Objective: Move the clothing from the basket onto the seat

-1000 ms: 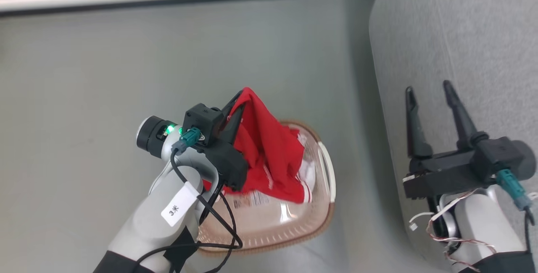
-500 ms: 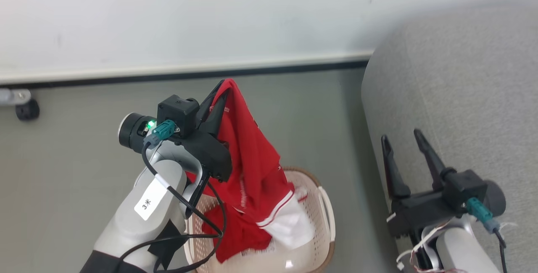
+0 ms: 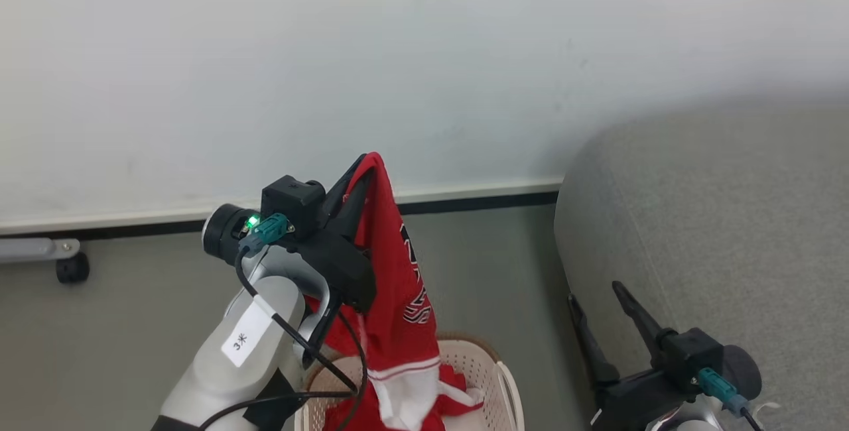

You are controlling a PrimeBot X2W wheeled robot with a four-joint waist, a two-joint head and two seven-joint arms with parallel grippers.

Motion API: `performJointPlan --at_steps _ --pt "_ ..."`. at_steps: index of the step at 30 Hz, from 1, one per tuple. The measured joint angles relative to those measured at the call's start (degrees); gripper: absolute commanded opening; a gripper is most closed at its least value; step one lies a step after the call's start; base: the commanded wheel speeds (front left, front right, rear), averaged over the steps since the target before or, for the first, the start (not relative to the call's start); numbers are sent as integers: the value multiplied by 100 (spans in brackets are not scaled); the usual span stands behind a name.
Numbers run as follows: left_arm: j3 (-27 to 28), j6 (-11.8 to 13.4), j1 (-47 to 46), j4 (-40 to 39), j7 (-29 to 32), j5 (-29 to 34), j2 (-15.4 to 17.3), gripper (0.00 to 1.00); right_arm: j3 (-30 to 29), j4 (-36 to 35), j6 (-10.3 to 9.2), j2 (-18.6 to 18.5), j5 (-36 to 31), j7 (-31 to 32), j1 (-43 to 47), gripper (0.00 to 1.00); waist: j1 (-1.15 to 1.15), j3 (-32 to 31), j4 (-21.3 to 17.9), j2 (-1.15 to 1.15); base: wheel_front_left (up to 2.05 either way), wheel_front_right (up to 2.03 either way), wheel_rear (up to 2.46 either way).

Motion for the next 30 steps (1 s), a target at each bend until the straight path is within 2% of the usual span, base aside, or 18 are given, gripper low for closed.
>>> performJointPlan --at_steps 12,30 --pt "-266 4 -21 -430 186 -16 -86 0 633 548 230 79 -64 0 -345 100 1 -378 119 1 0 0 0" --pt "-686 59 -47 -1131 415 -207 -113 0 1370 2063 300 82 -67 1 -1486 100 2 -370 538 1 0 0 0"
